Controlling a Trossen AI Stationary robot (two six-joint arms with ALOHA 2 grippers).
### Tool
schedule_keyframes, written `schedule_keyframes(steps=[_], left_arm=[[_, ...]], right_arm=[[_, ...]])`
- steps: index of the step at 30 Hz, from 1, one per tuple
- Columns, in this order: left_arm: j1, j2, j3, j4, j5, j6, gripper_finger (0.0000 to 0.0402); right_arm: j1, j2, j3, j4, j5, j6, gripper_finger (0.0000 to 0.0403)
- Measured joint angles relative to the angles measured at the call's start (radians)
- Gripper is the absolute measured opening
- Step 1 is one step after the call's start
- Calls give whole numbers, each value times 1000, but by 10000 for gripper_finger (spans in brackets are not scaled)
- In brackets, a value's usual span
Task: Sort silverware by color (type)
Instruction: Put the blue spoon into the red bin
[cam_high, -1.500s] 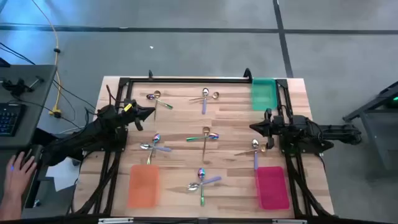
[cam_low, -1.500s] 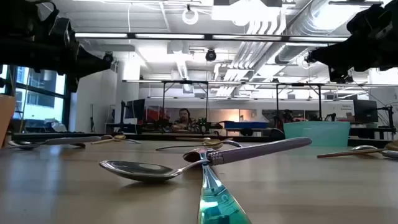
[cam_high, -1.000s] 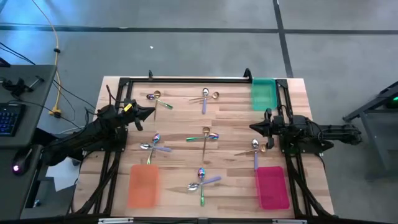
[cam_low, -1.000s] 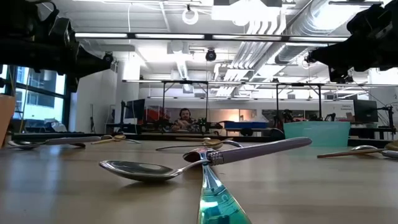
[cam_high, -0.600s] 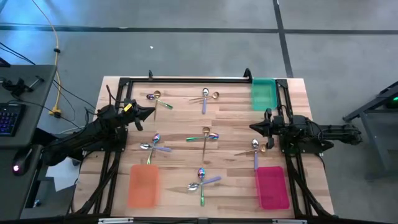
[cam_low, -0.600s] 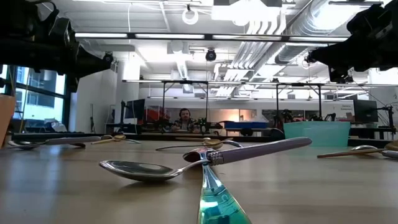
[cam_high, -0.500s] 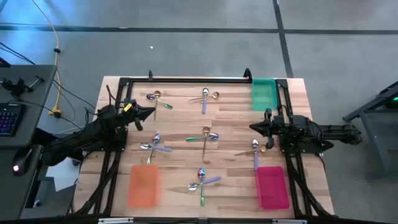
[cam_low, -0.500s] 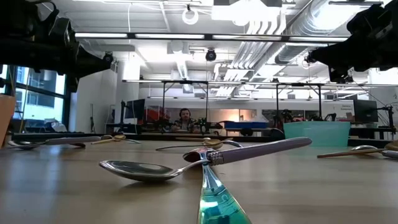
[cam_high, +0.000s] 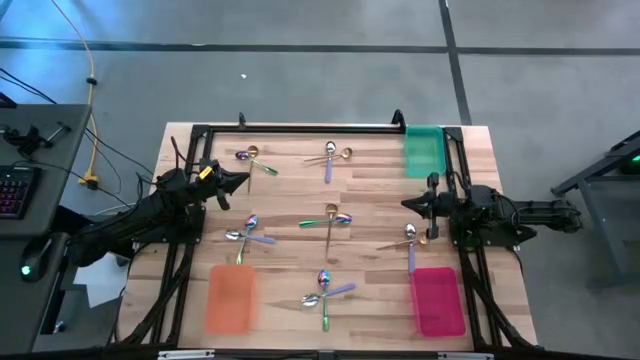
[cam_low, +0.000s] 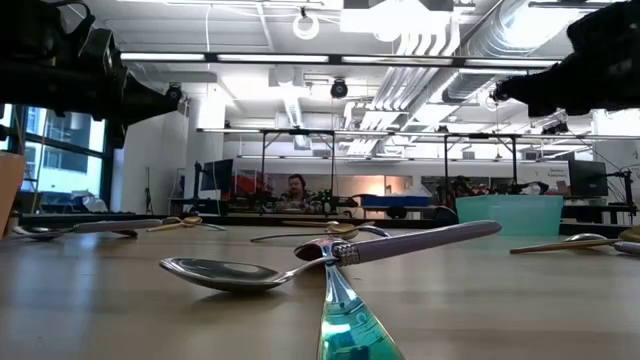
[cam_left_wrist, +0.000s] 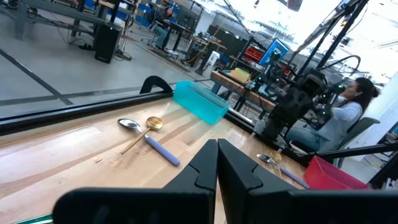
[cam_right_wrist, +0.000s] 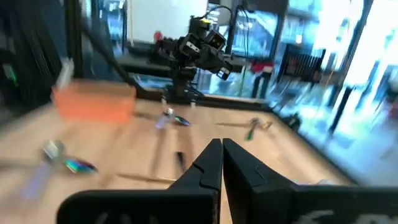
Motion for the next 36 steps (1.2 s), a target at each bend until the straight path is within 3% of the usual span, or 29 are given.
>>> schedule_keyframes(steps=[3, 7, 21, 28, 36], left_arm=[[0, 0, 0, 15, -62, 0, 0], [0, 0, 0, 23, -72, 0, 0], [0, 1, 0, 13, -91, 41, 0], [0, 0, 0, 36, -71, 109, 0], [-1, 0, 0, 37, 29, 142, 0]], right_arm=[[0, 0, 0, 0, 0, -150, 0], [0, 0, 1, -1, 0, -221, 0], [0, 2, 2, 97, -14, -197, 0], [0, 4, 2, 347, 7, 65, 0], [0, 89, 2, 529, 48, 184, 0]])
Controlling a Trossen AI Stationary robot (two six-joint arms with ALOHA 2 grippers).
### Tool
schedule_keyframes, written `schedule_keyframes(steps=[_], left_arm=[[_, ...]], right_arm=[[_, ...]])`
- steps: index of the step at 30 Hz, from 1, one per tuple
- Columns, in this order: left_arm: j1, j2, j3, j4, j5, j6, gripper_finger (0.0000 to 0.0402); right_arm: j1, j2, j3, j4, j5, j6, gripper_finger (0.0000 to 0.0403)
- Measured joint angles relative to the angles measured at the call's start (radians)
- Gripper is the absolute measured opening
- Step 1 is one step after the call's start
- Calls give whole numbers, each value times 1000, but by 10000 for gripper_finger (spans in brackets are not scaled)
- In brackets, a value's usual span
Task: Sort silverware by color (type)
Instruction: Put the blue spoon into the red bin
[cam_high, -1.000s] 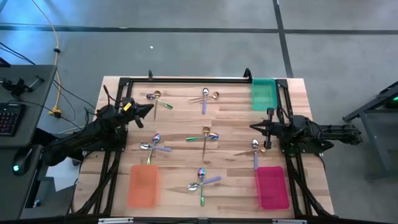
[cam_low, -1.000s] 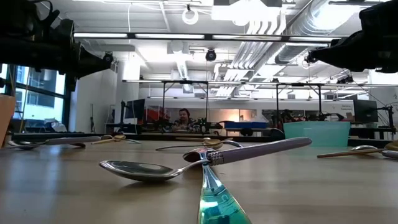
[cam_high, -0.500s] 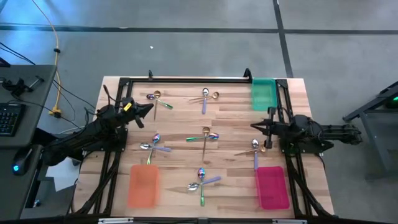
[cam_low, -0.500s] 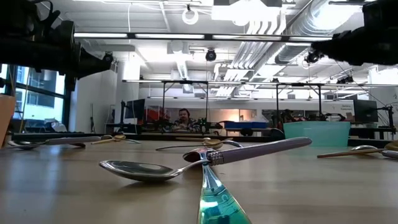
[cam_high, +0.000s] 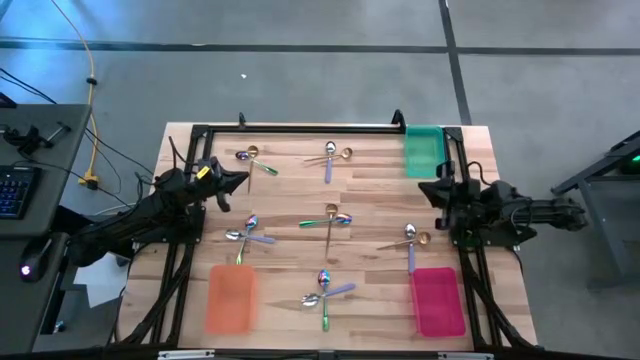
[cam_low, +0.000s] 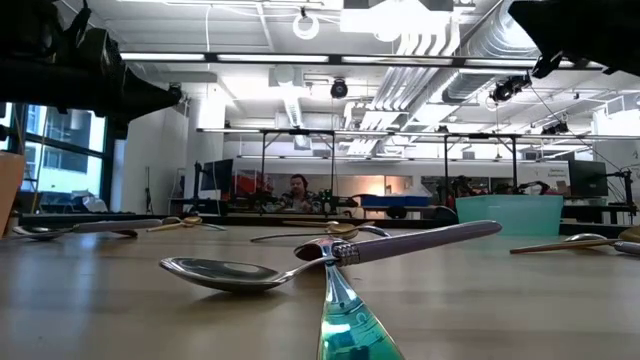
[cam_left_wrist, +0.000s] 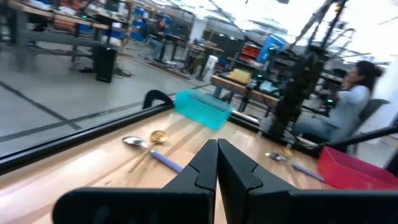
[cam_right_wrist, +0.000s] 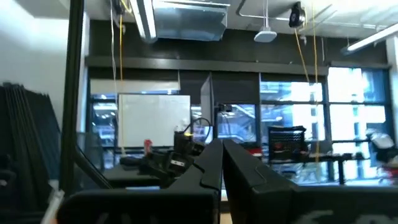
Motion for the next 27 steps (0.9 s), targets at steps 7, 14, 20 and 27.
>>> schedule_keyframes(steps=[7, 14, 20, 27], left_arm=[[0, 0, 0, -4, 20, 42, 0], [0, 0, 0, -3, 12, 54, 0], [0, 0, 0, -3, 9, 87, 0], [0, 0, 0, -1, 9, 123, 0]], right_arm=[[0, 211, 0, 99, 91, 53, 0], [0, 487, 93, 21, 195, 209, 15], [0, 749, 266, -127, 200, 276, 71], [0, 1061, 529, -392, 108, 357, 127]])
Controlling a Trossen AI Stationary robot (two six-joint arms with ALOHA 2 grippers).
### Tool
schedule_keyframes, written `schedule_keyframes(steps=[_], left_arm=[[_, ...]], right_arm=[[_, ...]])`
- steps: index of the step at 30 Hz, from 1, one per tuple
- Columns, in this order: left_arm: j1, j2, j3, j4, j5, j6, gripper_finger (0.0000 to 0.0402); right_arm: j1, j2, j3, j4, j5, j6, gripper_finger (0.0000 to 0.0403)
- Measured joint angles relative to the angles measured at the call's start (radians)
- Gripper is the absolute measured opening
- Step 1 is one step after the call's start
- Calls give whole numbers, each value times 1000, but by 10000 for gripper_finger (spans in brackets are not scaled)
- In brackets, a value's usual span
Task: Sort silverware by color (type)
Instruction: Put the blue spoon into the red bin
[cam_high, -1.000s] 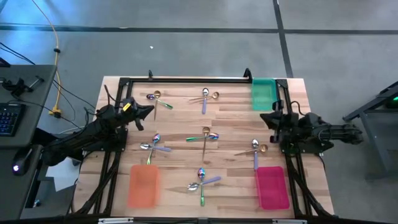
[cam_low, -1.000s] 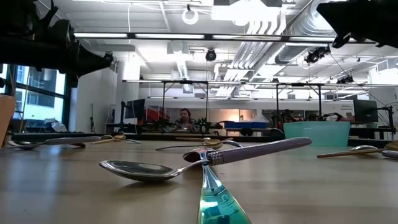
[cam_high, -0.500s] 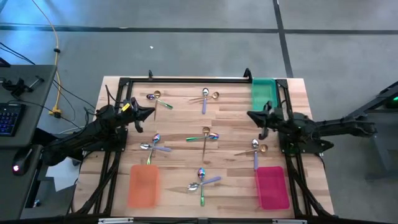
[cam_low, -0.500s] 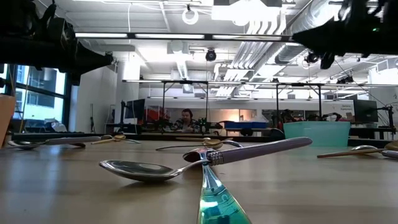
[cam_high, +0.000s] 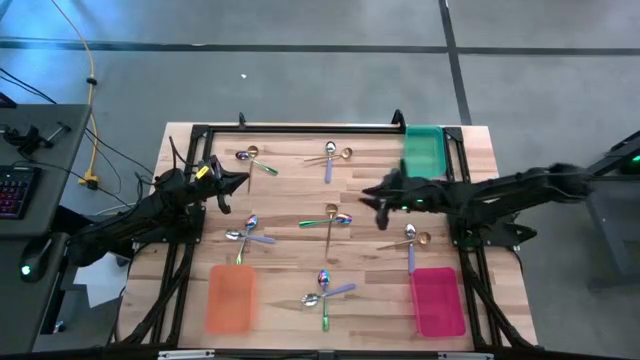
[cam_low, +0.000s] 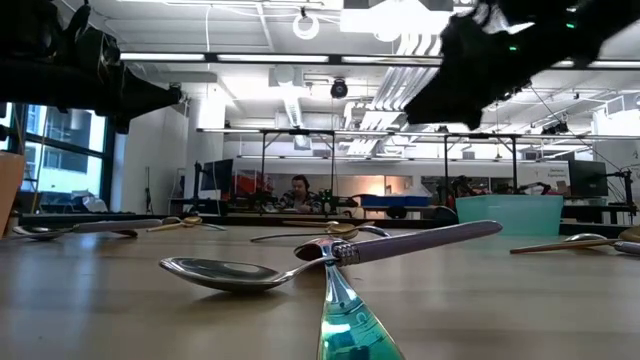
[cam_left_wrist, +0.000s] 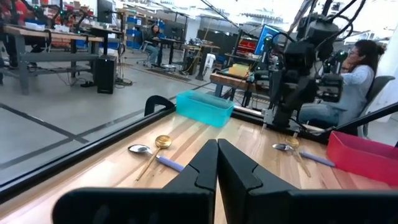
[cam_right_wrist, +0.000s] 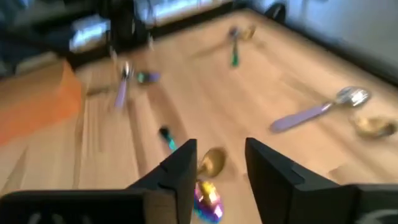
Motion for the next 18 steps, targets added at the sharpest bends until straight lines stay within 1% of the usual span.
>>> schedule_keyframes(steps=[5, 11, 18], left_arm=[[0, 0, 0, -3, 0, -1, 0], [0, 0, 0, -4, 0, 24, 0], [0, 0, 0, -11, 0, 34, 0]], right_arm=[[0, 215, 200, -178, -90, 0, 137], [-3, 445, 413, -362, -118, -62, 138], [-38, 654, 632, -585, -179, -126, 138]])
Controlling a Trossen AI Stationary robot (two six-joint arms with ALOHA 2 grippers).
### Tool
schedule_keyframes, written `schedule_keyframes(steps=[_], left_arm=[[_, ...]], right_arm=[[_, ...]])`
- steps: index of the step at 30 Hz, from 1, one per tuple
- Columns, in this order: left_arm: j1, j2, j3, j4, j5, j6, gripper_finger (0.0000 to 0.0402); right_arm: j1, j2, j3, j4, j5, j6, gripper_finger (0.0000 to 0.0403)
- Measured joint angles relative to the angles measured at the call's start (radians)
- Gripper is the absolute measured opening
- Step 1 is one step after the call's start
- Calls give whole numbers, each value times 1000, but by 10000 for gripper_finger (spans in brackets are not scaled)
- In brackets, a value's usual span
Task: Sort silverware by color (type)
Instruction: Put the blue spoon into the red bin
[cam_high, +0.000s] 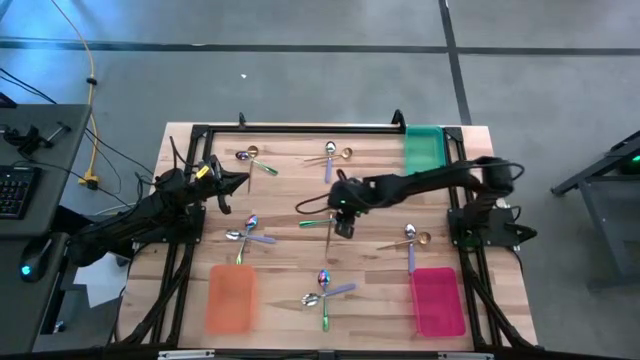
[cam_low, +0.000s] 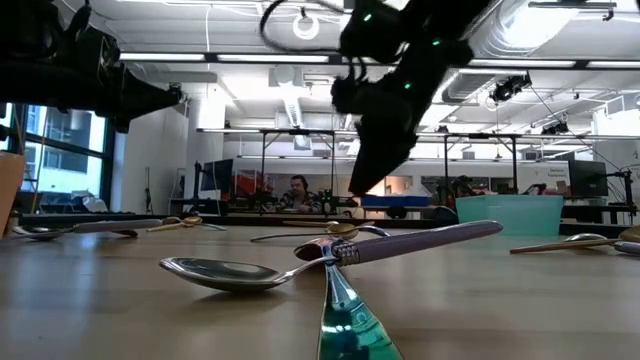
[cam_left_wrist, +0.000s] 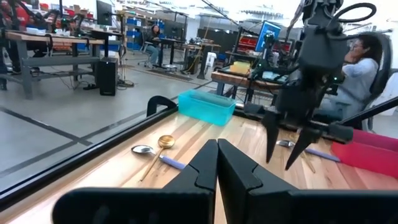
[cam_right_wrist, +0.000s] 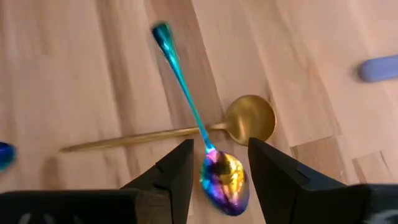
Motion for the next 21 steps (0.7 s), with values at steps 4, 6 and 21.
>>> schedule_keyframes(steps=[4, 6, 21], left_arm=[[0, 0, 0, -1, 0, 12, 0], [0, 0, 0, -1, 0, 23, 0], [0, 0, 0, -24, 9, 44, 0]], right_arm=[[-13, 88, 77, -89, -61, -41, 138], [-19, 121, 102, -111, -93, -56, 138], [-26, 201, 130, -172, -105, -31, 84]])
